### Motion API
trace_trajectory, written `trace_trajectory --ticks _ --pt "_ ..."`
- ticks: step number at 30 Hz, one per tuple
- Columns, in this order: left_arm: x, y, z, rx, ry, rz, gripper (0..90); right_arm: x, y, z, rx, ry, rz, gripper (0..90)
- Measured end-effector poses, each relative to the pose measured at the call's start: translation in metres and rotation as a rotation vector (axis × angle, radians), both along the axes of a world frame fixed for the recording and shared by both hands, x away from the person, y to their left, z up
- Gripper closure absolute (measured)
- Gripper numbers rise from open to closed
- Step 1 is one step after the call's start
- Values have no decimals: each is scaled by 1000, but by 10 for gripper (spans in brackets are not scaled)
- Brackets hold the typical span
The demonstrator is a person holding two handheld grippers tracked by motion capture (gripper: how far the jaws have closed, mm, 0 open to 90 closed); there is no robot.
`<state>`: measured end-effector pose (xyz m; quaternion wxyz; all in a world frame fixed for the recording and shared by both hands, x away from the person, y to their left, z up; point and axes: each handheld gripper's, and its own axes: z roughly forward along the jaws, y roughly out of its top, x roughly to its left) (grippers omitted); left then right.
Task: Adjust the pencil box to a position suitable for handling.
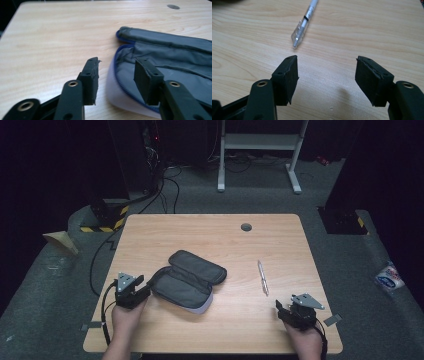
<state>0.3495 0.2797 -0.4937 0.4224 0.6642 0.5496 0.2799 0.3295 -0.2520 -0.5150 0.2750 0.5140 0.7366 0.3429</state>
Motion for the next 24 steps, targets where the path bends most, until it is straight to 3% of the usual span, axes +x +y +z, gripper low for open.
trace_trajectory --ticks 3,6,13,19,20,24 --pt "4 1 -6 -8 27 -14 541 -2 2 4 2 -20 7 350" --pt "6 0 -10 -25 57 -55 622 -8 15 11 18 -50 47 372" --pt "3 -8 -11 -33 90 -135 672 -12 44 11 9 -39 138 386" --pt "-7 -31 -11 -26 102 -224 681 -9 63 9 16 -18 199 436" --pt "-11 -41 -10 -16 102 -261 681 -9 66 9 20 -14 203 439" --pt "-16 -56 -9 14 102 -305 680 -7 72 10 23 -22 221 438"
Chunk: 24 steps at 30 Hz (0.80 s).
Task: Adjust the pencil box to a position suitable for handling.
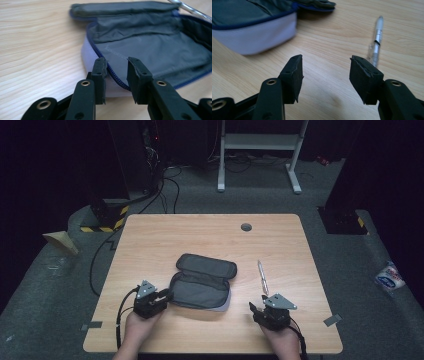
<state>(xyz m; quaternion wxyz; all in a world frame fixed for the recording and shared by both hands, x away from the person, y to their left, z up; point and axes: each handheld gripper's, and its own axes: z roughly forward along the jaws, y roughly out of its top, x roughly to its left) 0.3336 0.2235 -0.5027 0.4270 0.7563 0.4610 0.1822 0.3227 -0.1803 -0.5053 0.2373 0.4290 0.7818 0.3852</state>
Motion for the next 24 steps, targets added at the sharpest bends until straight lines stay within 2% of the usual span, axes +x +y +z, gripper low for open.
trace_trajectory --ticks 2,4,5,6,7,9,13,16,20,21,22,23,24 --pt "-4 -14 -1 24 -3 -38 681 0 5 2 16 -1 13 449" --pt "-5 -18 -1 32 -5 -49 682 1 7 4 21 -1 18 460" --pt "-6 -22 -1 30 -3 -58 683 1 9 7 43 0 23 474" --pt "-8 -29 -2 22 2 -84 691 1 10 9 49 -5 26 474" --pt "-8 -29 -2 22 2 -84 690 1 12 12 58 -4 22 474" --pt "-9 -38 -2 37 -1 -119 687 2 12 16 77 -14 23 476" --pt "-9 -43 -2 33 -4 -132 682 3 14 19 95 -18 20 484" --pt "-9 -45 -3 25 3 -143 682 5 18 20 112 0 34 519" --pt "-9 -47 -3 31 -1 -154 682 11 27 16 89 52 24 586" --pt "-9 -48 -3 26 0 -155 681 14 29 12 85 75 19 640" --pt "-9 -48 -3 26 -1 -156 681 14 29 12 85 75 19 640" --pt "-9 -48 -3 26 0 -158 682 16 32 9 81 83 25 716" --pt "-9 -48 -3 20 3 -159 682 16 32 9 81 83 25 716"
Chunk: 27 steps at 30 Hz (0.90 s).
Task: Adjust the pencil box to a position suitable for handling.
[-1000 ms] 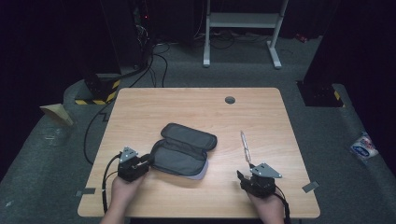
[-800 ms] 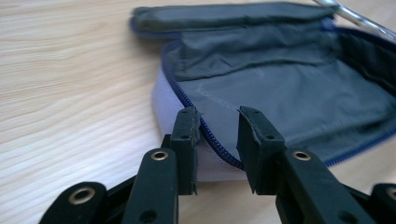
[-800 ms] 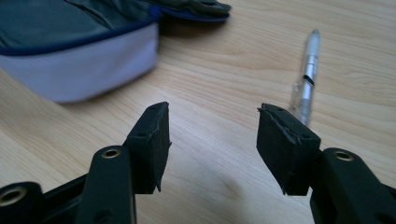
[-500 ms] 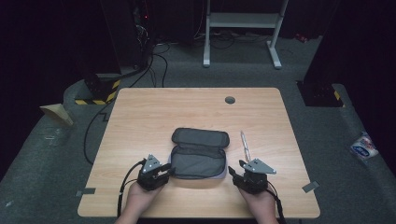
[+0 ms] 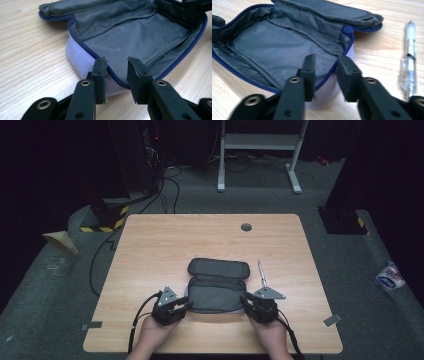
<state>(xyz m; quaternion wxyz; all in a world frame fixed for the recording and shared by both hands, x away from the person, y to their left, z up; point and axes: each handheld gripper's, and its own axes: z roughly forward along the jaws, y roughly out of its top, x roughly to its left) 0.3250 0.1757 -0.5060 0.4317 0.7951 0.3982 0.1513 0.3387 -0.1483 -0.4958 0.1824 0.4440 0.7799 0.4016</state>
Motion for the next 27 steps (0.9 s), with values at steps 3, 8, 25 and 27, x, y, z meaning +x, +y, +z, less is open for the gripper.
trace_trajectory --ticks 3,8,25,27 --pt "3 -1 0 -28 2 13 735 4 3 -3 -17 -13 -9 806" --pt "9 -9 -1 -1 -27 37 737 14 2 -6 -9 -24 -36 831" --pt "39 -9 -7 -41 -62 116 736 59 9 -5 -32 -52 -77 812" --pt "39 -9 -7 -49 -65 127 727 59 8 -5 -35 -51 -77 800"
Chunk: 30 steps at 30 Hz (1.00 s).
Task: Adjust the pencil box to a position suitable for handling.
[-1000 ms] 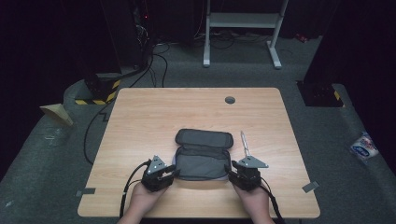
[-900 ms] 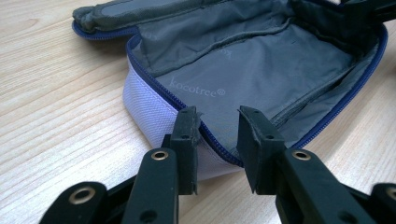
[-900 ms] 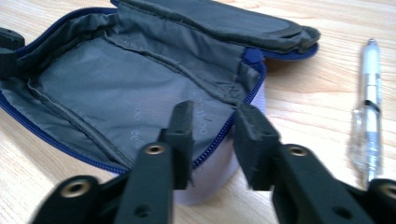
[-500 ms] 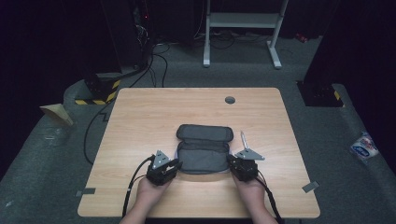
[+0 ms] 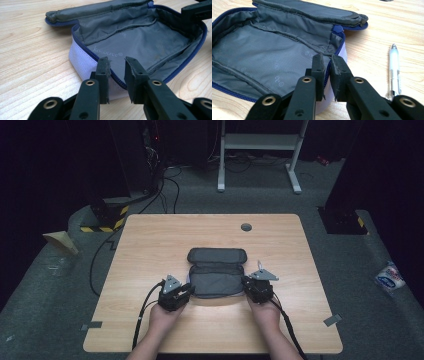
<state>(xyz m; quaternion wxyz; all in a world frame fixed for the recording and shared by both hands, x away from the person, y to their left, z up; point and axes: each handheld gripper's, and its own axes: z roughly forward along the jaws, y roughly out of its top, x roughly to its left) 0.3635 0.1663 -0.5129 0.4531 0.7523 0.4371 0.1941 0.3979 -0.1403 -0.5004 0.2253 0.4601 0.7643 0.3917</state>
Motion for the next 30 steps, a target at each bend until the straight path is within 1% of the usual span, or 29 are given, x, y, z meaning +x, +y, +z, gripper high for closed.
trace_trajectory --ticks 1,2,3,4,6,7,8,10,12,13,14,15,16,18,19,20,22,23,24,25,26,27,28,29,30 --pt "0 1 1 6 -7 4 717 -1 -1 0 4 -3 -1 784" --pt "-2 3 3 0 -17 14 705 -3 -4 3 25 -7 4 759" --pt "-3 4 5 -11 -23 20 695 -5 -5 5 31 -16 4 750" --pt "-3 4 5 -11 -23 20 692 -5 -5 5 31 -16 4 750" --pt "-6 7 12 -37 -36 33 692 -10 -10 12 46 -26 17 751" --pt "-6 7 12 -37 -36 33 691 -10 -10 12 46 -26 17 751" --pt "-8 8 15 -42 -44 33 690 -13 -13 15 55 -36 19 742" --pt "-11 10 21 -41 -64 33 687 -16 -15 17 60 -43 21 738" --pt "-14 11 24 -34 -71 33 682 -22 -21 21 76 -59 27 728" --pt "-15 13 25 -27 -73 36 677 -25 -23 21 82 -60 25 725" --pt "-16 16 25 -22 -67 34 673 -29 -26 22 86 -61 27 719" --pt "-16 17 25 -28 -60 30 664 -34 -30 21 89 -61 31 716" --pt "-17 20 24 -33 -41 20 655 -35 -31 20 83 -64 38 714" --pt "-20 25 23 -29 -32 10 644 -42 -37 17 82 -66 37 706" --pt "-21 27 23 -16 -33 9 639 -48 -43 13 94 -61 30 693" --pt "-22 29 23 -7 -30 10 639 -48 -43 13 94 -61 30 693" --pt "-23 33 23 9 -27 18 631 -55 -50 5 112 -61 29 678" --pt "-21 36 23 17 -14 25 628 -56 -51 2 98 -53 36 663" --pt "-19 38 23 20 -2 31 619 -58 -56 -2 55 -44 31 656" --pt "-18 39 22 24 8 33 619 -58 -56 -2 55 -44 31 656" --pt "-18 42 20 61 32 28 603 -58 -64 -2 88 -37 13 643" --pt "-18 42 20 61 32 28 583 -57 -67 -2 91 -45 4 639" --pt "-18 48 16 100 59 29 566 -56 -68 -1 94 -47 -7 631" --pt "-18 48 16 100 59 29 561 -55 -70 -1 98 -52 -10 624" --pt "-19 51 14 123 69 37 561 -55 -70 -1 98 -52 -10 624"
